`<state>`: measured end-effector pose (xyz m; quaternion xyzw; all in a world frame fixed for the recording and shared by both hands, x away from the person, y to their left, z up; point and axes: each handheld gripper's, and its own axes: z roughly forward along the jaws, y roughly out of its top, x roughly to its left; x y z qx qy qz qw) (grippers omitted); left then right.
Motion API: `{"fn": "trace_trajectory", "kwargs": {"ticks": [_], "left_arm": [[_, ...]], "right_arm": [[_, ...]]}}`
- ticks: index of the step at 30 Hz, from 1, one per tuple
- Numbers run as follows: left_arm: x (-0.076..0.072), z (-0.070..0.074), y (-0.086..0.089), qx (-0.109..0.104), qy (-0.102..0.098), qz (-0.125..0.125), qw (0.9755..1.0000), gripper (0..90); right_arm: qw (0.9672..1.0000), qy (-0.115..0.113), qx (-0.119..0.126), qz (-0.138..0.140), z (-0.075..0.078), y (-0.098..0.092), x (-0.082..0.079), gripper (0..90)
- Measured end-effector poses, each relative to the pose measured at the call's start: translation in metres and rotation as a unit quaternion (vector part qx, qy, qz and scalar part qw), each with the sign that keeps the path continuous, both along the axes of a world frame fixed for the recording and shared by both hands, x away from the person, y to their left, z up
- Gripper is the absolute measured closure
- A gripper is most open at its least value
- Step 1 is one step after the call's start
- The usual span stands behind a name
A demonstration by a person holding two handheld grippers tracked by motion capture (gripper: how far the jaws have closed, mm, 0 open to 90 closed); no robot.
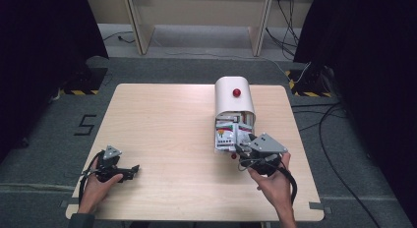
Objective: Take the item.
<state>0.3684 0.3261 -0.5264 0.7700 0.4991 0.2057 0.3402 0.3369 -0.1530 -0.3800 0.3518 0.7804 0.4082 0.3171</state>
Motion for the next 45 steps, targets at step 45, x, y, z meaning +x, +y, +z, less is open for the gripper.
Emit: {"fn": "trace_trajectory", "kwargs": {"ticks": [45], "left_arm": [[0.0, 0.0, 0.0, 0.0, 0.0, 0.0, 1.0, 0.0]], "right_arm": [[0.9963, -0.032, -0.078, -0.019, -0.007, 0.016, 0.0, 56.3]]}}
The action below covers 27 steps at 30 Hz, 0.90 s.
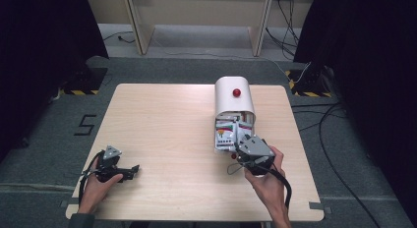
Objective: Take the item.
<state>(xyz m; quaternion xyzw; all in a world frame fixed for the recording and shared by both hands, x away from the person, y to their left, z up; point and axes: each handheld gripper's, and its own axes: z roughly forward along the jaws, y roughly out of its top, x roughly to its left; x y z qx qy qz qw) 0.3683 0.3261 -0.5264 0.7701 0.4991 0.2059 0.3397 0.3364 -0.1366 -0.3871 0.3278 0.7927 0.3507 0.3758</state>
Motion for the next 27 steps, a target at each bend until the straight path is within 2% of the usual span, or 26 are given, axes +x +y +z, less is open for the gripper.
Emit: {"fn": "trace_trajectory", "kwargs": {"ticks": [2, 5, 9, 13, 16, 18, 23, 27], "left_arm": [[0.0, 0.0, 0.0, 0.0, 0.0, 0.0, 1.0, 0.0], [0.0, 0.0, 0.0, 0.0, 0.0, 0.0, 1.0, 0.0], [0.0, 0.0, 0.0, 0.0, 0.0, 0.0, 1.0, 0.0], [0.0, 0.0, 0.0, 0.0, 0.0, 0.0, 1.0, 0.0], [0.0, 0.0, 0.0, -0.001, 0.0, 0.001, 1.0, 0.0], [0.0, 0.0, 0.0, -0.001, 0.0, 0.001, 1.0, 0.0], [0.0, 0.0, 0.0, -0.001, 0.0, 0.0, 1.0, 0.0], [0.0, 0.0, 0.0, -0.001, 0.001, 0.001, 1.0, 0.0]], "right_arm": [[1.0, -0.004, -0.005, -0.002, -0.001, 0.001, 0.0, 56.5], [0.9994, -0.019, -0.026, -0.011, -0.001, 0.003, -0.001, 57.8], [0.9993, -0.025, -0.021, -0.02, 0.003, -0.002, -0.002, 60.8], [0.999, -0.025, -0.027, -0.026, 0.002, -0.005, -0.002, 64.0], [0.9993, -0.017, -0.024, -0.023, -0.002, -0.006, 0.002, 65.8], [0.9998, -0.011, -0.012, -0.014, -0.004, -0.007, 0.004, 68.3], [0.9998, -0.014, -0.006, -0.014, -0.007, -0.009, 0.007, 72.1], [0.9996, -0.023, 0.015, -0.008, -0.01, -0.015, 0.01, 81.7]]}}
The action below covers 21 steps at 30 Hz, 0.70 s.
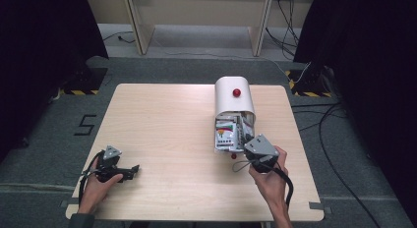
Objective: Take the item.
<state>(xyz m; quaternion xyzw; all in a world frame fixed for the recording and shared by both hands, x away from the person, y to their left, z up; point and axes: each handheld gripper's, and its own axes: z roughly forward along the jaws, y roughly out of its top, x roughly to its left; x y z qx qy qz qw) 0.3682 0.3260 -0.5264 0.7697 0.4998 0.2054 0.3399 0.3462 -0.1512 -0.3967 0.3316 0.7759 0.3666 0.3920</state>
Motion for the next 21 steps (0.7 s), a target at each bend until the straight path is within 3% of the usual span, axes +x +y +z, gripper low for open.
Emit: {"fn": "trace_trajectory", "kwargs": {"ticks": [5, 13, 21], "left_arm": [[0.0, 0.0, 0.0, 0.0, 0.0, 0.0, 1.0, 0.0], [0.0, 0.0, 0.0, 0.0, 0.0, 0.0, 1.0, 0.0], [0.0, 0.0, 0.0, 0.0, 0.0, 0.0, 1.0, 0.0]], "right_arm": [[0.9996, -0.01, 0.025, 0.008, 0.001, -0.009, 0.0, 87.9], [0.9975, -0.025, 0.063, 0.022, 0.01, -0.017, -0.005, 89.1], [0.9956, -0.042, 0.078, 0.031, 0.023, -0.024, -0.015, 89.4]]}}
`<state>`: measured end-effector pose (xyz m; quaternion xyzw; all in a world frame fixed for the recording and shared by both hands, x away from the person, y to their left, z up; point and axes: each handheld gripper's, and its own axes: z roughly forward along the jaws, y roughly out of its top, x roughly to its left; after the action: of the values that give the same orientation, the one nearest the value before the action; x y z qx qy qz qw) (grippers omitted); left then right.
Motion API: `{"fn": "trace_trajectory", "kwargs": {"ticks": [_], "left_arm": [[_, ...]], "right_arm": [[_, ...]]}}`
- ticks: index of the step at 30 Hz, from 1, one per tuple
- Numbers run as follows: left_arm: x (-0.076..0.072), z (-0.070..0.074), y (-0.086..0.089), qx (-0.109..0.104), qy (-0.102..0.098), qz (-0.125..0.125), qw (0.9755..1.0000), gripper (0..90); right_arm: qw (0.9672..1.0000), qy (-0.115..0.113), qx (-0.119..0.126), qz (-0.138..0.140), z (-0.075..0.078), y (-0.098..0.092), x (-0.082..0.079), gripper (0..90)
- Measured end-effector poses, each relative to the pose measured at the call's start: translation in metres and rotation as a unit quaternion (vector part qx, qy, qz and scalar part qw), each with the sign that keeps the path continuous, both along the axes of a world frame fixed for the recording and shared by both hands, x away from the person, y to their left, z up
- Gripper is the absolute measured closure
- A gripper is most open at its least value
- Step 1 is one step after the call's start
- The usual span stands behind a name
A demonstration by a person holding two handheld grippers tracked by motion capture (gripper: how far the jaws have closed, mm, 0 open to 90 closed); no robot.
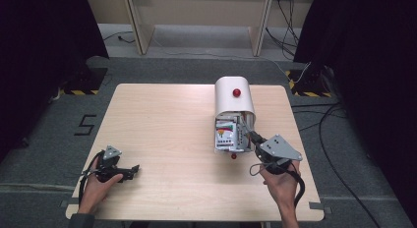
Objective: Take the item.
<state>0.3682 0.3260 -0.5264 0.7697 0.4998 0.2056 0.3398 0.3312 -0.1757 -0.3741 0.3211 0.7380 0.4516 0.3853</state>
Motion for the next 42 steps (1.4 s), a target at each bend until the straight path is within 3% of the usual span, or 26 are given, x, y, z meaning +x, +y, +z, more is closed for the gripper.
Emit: {"fn": "trace_trajectory", "kwargs": {"ticks": [17, 20, 27, 42], "left_arm": [[0.0, 0.0, 0.0, 0.001, 0.0, -0.001, 1.0, 0.0], [0.0, 0.0, 0.0, 0.001, 0.0, 0.0, 1.0, 0.0], [0.0, 0.0, 0.0, 0.001, 0.0, 0.0, 1.0, 0.0], [-0.001, 0.0, 0.0, 0.0, 0.0, 0.001, 1.0, 0.0]], "right_arm": [[0.9996, -0.002, 0.026, 0.007, 0.007, -0.013, -0.008, 89.4], [0.999, -0.001, 0.043, 0.016, 0.009, -0.016, -0.01, 89.4], [0.9988, -0.01, 0.045, 0.015, 0.015, -0.02, -0.015, 89.4], [0.9972, -0.005, 0.06, -0.044, 0.011, -0.062, -0.008, 89.3]]}}
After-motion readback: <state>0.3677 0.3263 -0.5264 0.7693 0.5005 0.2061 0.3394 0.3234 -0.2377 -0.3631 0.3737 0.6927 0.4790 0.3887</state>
